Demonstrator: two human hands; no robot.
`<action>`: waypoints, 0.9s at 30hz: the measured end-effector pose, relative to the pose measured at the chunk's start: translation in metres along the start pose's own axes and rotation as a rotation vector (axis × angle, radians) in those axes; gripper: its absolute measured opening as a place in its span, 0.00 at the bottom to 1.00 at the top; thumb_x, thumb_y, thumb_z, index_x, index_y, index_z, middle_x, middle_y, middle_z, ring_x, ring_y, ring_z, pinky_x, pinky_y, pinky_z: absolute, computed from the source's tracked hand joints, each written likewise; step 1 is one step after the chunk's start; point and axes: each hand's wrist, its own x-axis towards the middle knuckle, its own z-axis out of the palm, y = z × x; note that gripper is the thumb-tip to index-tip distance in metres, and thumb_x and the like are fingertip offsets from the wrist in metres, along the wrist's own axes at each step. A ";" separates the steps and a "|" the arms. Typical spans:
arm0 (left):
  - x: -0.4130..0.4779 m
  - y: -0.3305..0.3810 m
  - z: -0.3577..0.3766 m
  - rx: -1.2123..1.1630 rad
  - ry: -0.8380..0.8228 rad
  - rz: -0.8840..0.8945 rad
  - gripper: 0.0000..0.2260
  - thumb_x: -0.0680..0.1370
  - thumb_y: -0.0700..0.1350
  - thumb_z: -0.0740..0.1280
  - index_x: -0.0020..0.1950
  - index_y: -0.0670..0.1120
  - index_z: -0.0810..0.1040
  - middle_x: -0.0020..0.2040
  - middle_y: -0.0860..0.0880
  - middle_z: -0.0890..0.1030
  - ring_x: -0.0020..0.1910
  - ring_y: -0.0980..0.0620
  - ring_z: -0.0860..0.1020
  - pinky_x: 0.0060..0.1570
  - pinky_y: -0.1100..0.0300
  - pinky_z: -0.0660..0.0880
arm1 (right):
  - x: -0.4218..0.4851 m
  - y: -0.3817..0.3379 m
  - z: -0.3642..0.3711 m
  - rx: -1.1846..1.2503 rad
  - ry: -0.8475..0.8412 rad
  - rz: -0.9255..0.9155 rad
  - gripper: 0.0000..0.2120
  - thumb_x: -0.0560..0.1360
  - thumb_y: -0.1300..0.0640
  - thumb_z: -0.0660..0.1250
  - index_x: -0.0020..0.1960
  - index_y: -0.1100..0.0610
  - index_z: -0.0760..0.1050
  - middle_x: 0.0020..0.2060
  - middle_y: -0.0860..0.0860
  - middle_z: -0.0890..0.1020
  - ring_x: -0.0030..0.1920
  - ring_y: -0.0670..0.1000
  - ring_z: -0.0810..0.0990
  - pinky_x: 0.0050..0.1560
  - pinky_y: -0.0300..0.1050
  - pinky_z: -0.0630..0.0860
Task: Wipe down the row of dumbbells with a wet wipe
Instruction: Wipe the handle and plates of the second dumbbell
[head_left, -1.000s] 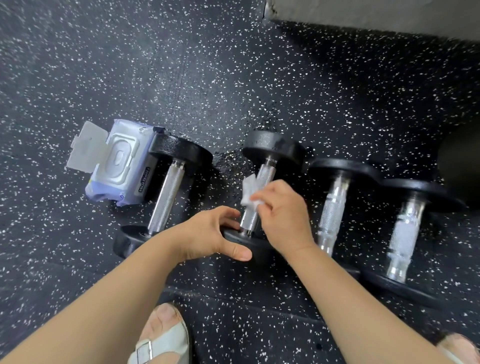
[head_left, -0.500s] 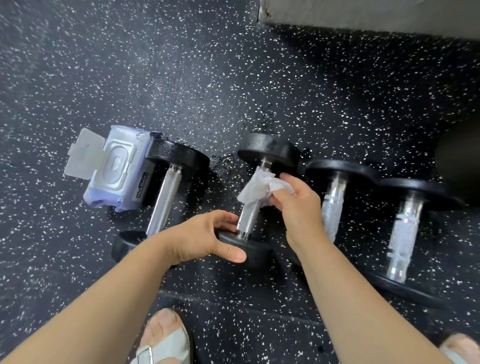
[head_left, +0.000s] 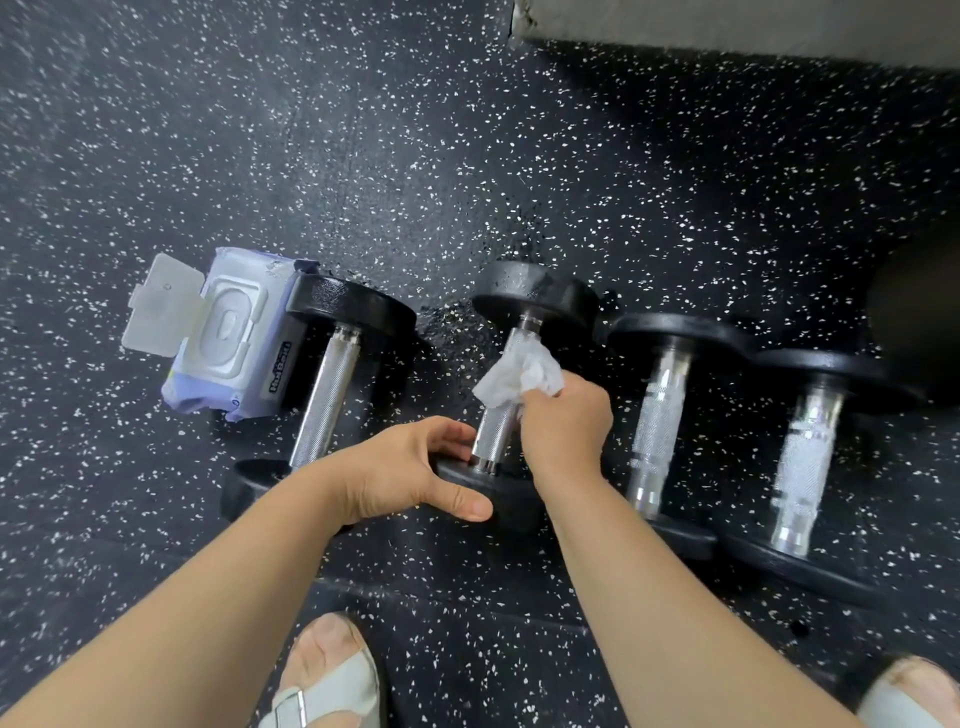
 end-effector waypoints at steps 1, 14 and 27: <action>0.000 0.000 0.000 -0.009 -0.003 -0.005 0.43 0.54 0.53 0.82 0.67 0.53 0.71 0.60 0.56 0.78 0.60 0.60 0.76 0.56 0.67 0.70 | -0.007 0.005 -0.002 -0.079 -0.035 -0.008 0.17 0.72 0.66 0.62 0.26 0.57 0.66 0.24 0.49 0.70 0.29 0.50 0.68 0.28 0.42 0.61; 0.000 0.000 -0.001 -0.001 -0.011 -0.007 0.47 0.52 0.56 0.81 0.70 0.52 0.70 0.61 0.56 0.77 0.61 0.59 0.76 0.63 0.60 0.71 | 0.051 -0.019 0.006 0.224 -0.078 0.293 0.09 0.70 0.60 0.67 0.31 0.59 0.75 0.37 0.58 0.81 0.38 0.55 0.79 0.40 0.57 0.81; 0.000 0.004 -0.001 -0.019 -0.016 -0.023 0.43 0.57 0.50 0.81 0.70 0.51 0.70 0.62 0.54 0.77 0.60 0.58 0.76 0.57 0.65 0.71 | 0.019 -0.007 0.006 0.191 -0.183 0.159 0.08 0.74 0.60 0.65 0.38 0.57 0.78 0.39 0.55 0.82 0.41 0.53 0.81 0.45 0.51 0.80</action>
